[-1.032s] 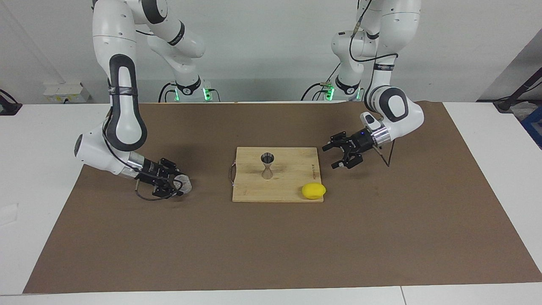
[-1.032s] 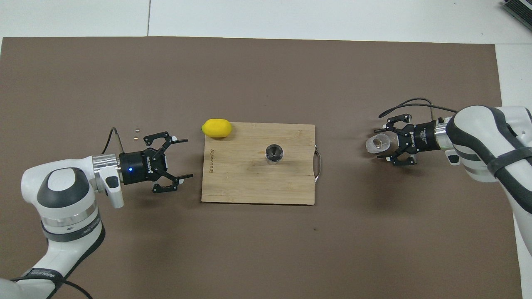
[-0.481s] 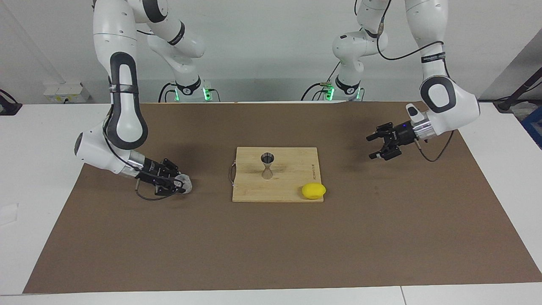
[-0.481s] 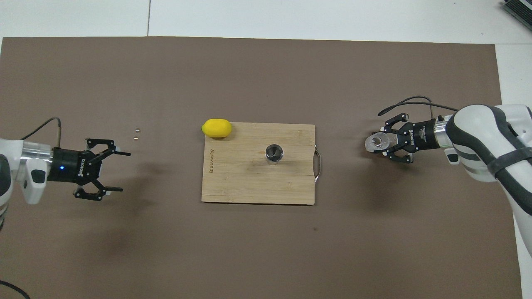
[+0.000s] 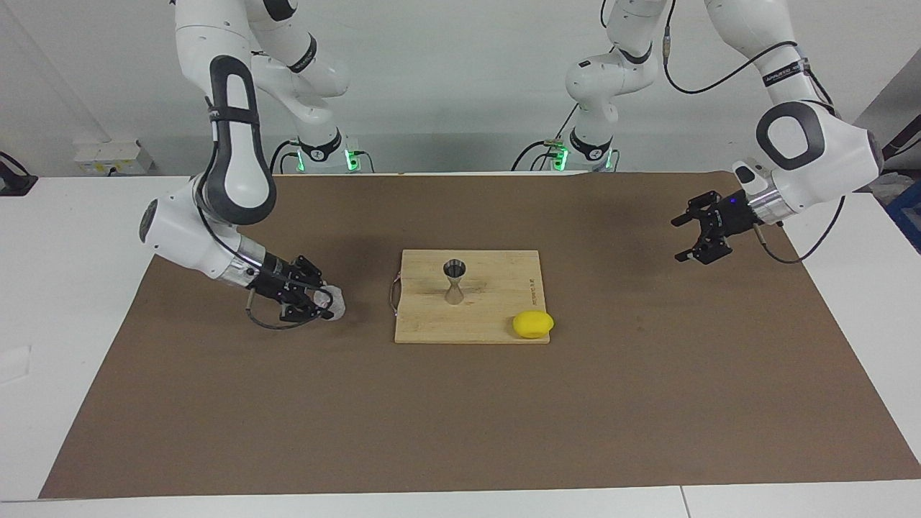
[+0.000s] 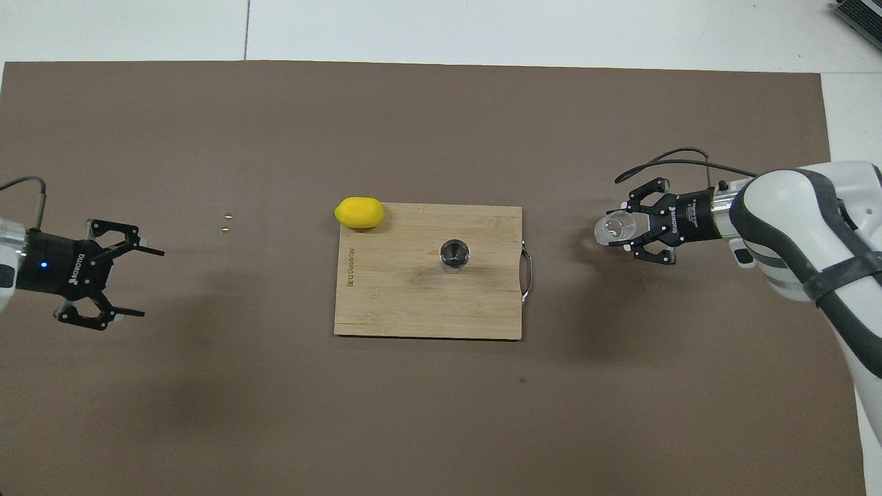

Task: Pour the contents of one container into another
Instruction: 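Lift the clear glass cup with the right gripper over the dark cup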

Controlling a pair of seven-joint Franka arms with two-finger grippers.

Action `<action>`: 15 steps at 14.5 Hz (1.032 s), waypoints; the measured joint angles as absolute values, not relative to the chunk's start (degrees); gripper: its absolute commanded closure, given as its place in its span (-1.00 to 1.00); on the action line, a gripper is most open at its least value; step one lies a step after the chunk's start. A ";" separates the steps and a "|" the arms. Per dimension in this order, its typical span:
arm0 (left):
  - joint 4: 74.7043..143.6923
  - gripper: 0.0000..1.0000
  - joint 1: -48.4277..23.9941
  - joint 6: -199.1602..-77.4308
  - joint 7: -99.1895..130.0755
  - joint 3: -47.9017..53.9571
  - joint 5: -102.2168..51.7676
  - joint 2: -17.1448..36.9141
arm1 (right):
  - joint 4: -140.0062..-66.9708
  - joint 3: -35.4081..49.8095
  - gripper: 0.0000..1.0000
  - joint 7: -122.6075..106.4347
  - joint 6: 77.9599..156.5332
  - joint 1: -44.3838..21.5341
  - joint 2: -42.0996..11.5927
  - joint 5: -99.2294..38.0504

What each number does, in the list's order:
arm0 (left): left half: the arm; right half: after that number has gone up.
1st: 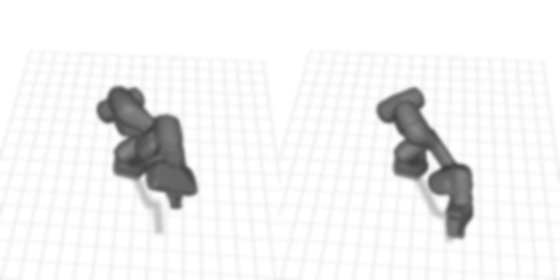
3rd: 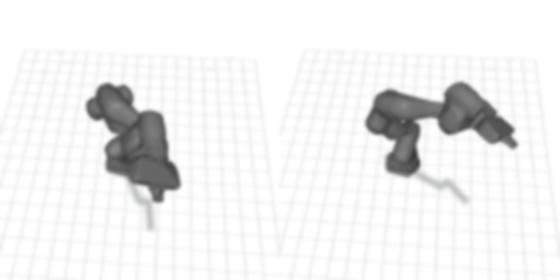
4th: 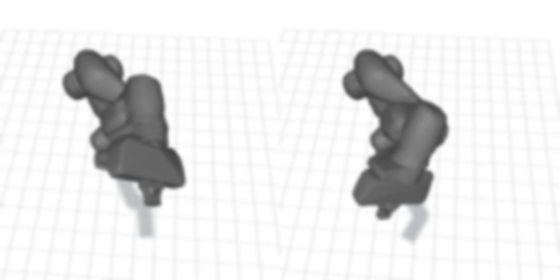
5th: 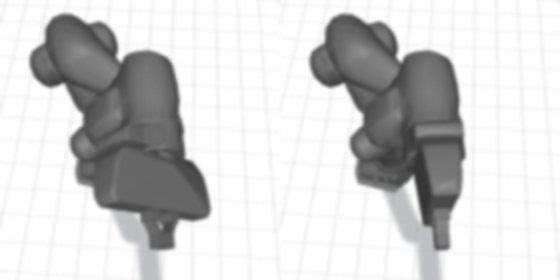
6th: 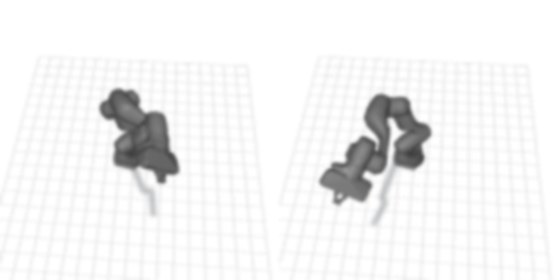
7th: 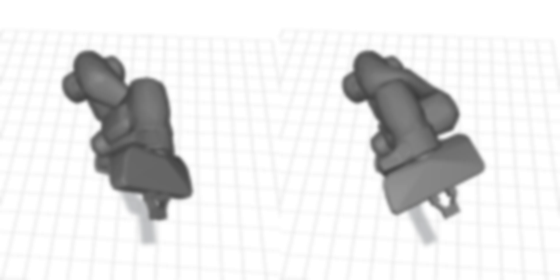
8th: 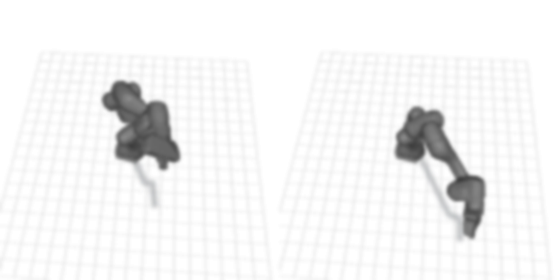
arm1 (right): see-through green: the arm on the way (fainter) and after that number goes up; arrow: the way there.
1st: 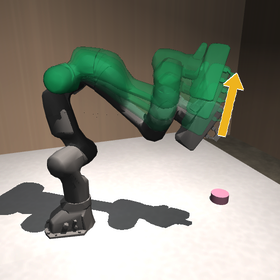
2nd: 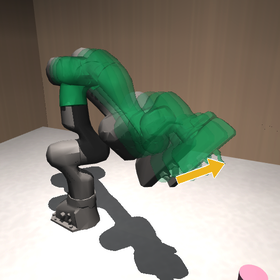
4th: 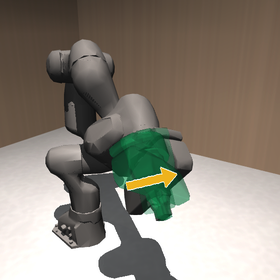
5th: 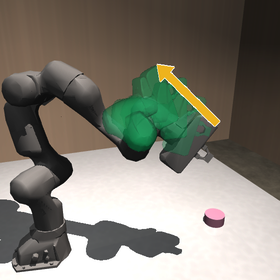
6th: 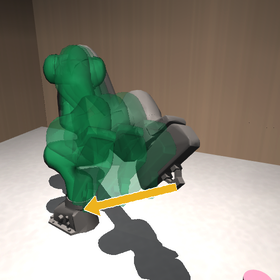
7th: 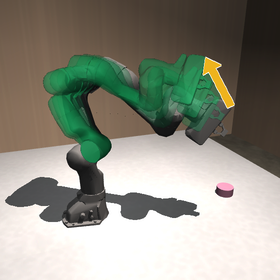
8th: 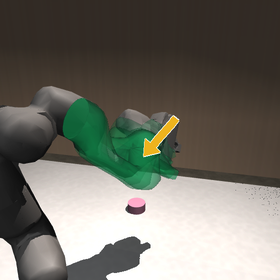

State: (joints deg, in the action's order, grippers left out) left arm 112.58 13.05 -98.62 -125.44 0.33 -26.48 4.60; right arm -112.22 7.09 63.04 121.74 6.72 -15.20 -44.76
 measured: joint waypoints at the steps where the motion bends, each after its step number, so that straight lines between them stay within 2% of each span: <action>1: 111.89 -1.00 13.02 -98.21 -122.98 0.51 -25.40 4.60 | -112.22 7.08 1.00 65.35 122.94 5.05 -14.42 -44.76; 4: 108.55 -1.00 13.00 -95.66 -113.63 0.64 -22.33 4.63 | -111.96 7.05 1.00 71.72 126.12 0.10 -13.21 -44.33; 9: 99.13 -1.00 12.35 -89.47 -99.62 0.83 -18.72 4.70 | -108.24 7.00 1.00 84.66 127.19 -5.43 -13.09 -33.38; 12: 91.28 -1.00 7.24 -86.55 -85.07 1.29 -13.05 4.44 | -106.56 7.00 1.00 91.42 127.50 -8.56 -13.09 -27.17; 15: 87.22 -1.00 2.18 -85.36 -69.71 1.70 -9.77 3.27 | -105.19 6.98 1.00 96.45 127.61 -11.02 -13.20 -22.57</action>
